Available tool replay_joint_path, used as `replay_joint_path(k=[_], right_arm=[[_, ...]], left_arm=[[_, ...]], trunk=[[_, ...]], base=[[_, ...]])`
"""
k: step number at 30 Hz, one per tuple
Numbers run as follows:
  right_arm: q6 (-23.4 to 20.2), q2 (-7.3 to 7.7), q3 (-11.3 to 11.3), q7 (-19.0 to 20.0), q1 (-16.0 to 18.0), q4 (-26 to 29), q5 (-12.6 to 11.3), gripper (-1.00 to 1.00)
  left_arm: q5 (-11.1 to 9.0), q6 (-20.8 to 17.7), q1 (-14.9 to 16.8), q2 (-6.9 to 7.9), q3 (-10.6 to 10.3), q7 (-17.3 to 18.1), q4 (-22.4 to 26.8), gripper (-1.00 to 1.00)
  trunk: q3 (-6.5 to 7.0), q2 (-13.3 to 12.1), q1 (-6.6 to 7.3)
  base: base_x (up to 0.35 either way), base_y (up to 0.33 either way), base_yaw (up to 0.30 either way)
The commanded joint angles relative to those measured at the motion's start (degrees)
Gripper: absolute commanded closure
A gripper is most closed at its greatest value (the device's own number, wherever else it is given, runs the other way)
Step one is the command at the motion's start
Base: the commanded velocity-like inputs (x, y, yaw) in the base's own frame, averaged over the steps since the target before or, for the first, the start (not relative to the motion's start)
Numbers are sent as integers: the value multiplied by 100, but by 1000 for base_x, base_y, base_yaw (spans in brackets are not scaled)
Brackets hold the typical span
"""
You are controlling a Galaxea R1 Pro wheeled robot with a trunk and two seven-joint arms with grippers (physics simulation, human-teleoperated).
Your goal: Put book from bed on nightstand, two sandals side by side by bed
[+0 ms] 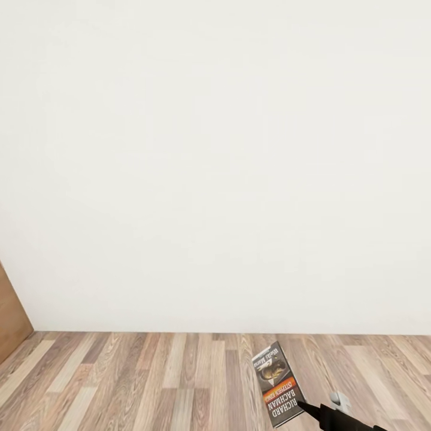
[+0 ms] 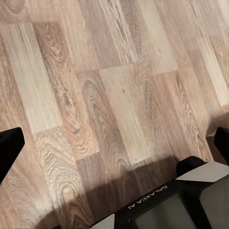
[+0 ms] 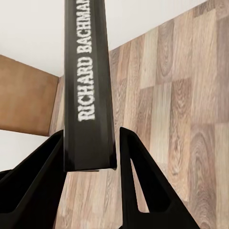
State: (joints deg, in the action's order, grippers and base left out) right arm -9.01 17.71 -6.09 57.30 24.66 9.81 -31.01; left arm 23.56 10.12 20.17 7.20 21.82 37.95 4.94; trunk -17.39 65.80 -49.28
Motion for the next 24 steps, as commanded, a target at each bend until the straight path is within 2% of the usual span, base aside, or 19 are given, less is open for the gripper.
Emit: replay_joint_path(k=[1,24], right_arm=[[-48,4,-33,9,4,4,-64,100],[-48,4,-33,9,4,4,-64,100]], left_arm=[[61,34,4,0,42,11,-2,-100],[61,31,4,0,42,11,-2,-100]], trunk=[[-7,4,-1],[-7,4,-1]], base=[[193,0,0],[311,0,0]])
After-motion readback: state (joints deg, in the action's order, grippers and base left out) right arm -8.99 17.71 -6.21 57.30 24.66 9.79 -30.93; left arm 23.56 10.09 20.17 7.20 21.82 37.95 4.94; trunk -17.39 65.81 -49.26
